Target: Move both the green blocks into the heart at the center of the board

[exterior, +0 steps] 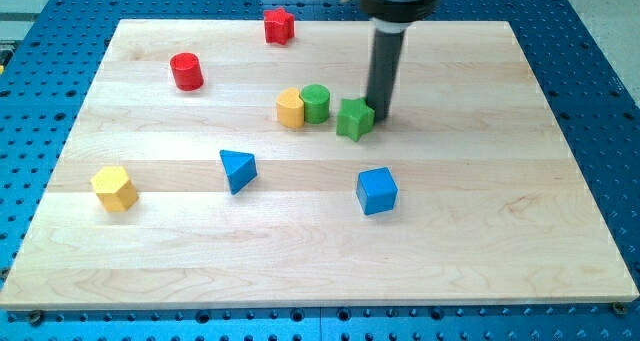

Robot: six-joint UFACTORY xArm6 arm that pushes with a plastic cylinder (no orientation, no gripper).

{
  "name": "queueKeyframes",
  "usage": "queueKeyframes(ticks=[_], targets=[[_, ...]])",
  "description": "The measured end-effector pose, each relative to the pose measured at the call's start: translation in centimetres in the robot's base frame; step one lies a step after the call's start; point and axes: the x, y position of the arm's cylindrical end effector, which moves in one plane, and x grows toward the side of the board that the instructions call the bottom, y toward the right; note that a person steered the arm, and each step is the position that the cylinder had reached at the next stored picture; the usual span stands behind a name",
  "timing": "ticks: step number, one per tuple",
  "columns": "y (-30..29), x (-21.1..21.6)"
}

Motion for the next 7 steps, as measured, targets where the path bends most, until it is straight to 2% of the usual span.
queueKeyframes(ticks=[1, 2, 3, 5, 6, 7], targets=[[1.1, 2.8], [-0.7, 4.4], [-5.0, 5.1], [-5.8, 4.6], [-7.8, 8.2], [-11.4, 6.0]])
